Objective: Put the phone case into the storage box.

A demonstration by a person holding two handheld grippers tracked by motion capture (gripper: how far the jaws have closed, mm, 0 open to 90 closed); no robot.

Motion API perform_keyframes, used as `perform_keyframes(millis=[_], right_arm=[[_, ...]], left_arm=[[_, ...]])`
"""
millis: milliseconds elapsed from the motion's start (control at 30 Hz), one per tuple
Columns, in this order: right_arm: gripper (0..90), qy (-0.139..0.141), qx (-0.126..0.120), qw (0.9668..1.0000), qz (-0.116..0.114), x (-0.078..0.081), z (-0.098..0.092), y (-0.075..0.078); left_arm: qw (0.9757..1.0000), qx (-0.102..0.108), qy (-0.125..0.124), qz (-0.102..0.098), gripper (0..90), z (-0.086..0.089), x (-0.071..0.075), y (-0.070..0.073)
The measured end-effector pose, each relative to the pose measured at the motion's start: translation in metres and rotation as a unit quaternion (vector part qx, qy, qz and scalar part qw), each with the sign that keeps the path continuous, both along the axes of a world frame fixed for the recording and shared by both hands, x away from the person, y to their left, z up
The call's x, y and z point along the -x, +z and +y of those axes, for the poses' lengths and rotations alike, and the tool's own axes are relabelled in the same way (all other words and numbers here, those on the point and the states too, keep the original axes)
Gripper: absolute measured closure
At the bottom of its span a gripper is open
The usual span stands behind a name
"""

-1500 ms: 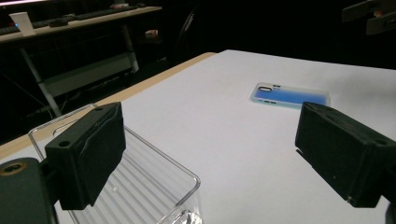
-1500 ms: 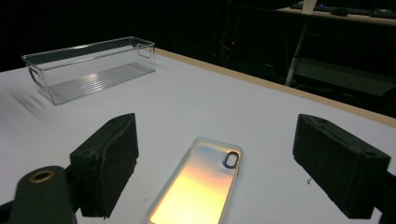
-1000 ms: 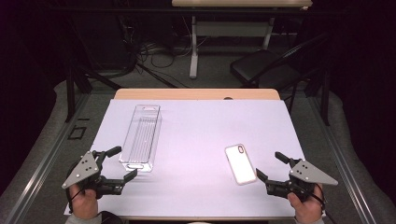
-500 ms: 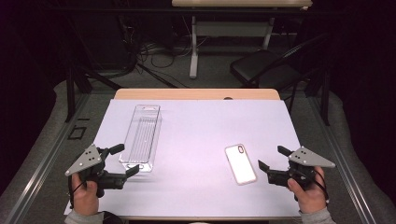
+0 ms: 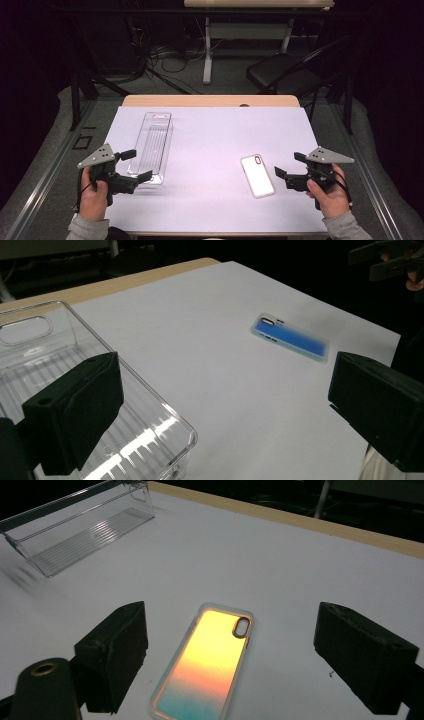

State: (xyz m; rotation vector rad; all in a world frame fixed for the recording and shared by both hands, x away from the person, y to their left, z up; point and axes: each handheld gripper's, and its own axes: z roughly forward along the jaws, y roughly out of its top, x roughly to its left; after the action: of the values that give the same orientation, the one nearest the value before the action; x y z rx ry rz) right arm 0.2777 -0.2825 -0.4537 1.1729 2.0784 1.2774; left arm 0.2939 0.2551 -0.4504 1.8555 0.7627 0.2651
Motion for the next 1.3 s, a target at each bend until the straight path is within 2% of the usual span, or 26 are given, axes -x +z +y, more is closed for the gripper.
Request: perform_keyframes(millis=[67,100,133,167,200,233,300,367,500,600,733,800,867,933,967,1100,1200,1300], right_arm=[[13.8,0.002,0.0,1.0,0.005,-0.002,0.001,0.001],[13.9,0.006,0.004,0.9998,0.017,-0.005,0.002,0.002],[13.9,0.006,0.004,0.9998,0.017,-0.005,0.002,0.002],[13.9,0.009,0.004,0.9995,0.029,-0.009,0.003,0.004],[13.9,0.009,0.004,0.9995,0.029,-0.009,0.003,0.004],[13.8,0.011,0.002,0.9991,0.04,-0.013,0.004,0.006],[13.7,0.013,0.002,0.9988,0.048,-0.016,0.006,0.008],[13.2,0.013,0.002,0.9985,0.052,-0.02,0.008,0.01],[7.6,0.021,0.003,0.9979,0.062,-0.025,0.01,0.013],[6.6,0.014,0.004,0.9976,0.067,-0.031,0.014,0.016],[4.8,0.02,0.023,0.9964,0.079,-0.037,0.021,0.019],[4.0,0.03,0.043,0.9946,0.09,-0.041,0.025,0.019],[4.5,0.03,0.055,0.9926,0.104,-0.044,0.028,0.02],[4.9,0.031,0.06,0.9923,0.104,-0.046,0.03,0.019],[6.0,0.03,0.068,0.9909,0.113,-0.051,0.031,0.018],[7.3,0.028,0.073,0.989,0.126,-0.058,0.033,0.017],[10.6,0.023,0.082,0.9859,0.144,-0.066,0.036,0.016],[12.4,0.019,0.084,0.9847,0.151,-0.07,0.038,0.017]], left_arm=[[1.0,-0.004,-0.002,0.006,0.9,-0.003,-0.004,0.001],[0.9999,-0.01,-0.004,0.013,0.4,-0.006,-0.008,0.003],[0.9999,-0.01,-0.004,0.013,0.4,-0.006,-0.008,0.003],[0.9998,-0.011,-0.005,0.016,0.4,-0.008,-0.009,0.004],[0.9998,-0.011,-0.007,0.015,0.4,-0.01,-0.011,0.005],[0.9998,-0.012,-0.01,0.013,0.4,-0.011,-0.012,0.006],[0.9997,-0.018,-0.012,0.012,0.4,-0.014,-0.015,0.009],[0.9994,-0.029,-0.008,0.014,0.4,-0.018,-0.02,0.012],[0.9992,-0.031,-0.003,0.024,0.4,-0.021,-0.025,0.014],[0.9991,-0.033,-0.002,0.027,0.4,-0.026,-0.028,0.015],[0.9993,-0.031,-0.001,0.023,0.4,-0.033,-0.033,0.018],[0.9991,-0.033,-0.001,0.026,0.4,-0.036,-0.036,0.02],[0.999,-0.038,0.008,0.022,0.5,-0.039,-0.039,0.022],[0.9988,-0.043,0.011,0.019,0.6,-0.042,-0.042,0.025],[0.9989,-0.042,0.01,0.018,0.7,-0.044,-0.044,0.026],[0.9991,-0.039,0.011,0.014,1.7,-0.049,-0.05,0.028],[0.999,-0.041,0.01,0.017,2.3,-0.053,-0.056,0.029],[0.999,-0.039,0.011,0.018,2.3,-0.056,-0.06,0.03]])
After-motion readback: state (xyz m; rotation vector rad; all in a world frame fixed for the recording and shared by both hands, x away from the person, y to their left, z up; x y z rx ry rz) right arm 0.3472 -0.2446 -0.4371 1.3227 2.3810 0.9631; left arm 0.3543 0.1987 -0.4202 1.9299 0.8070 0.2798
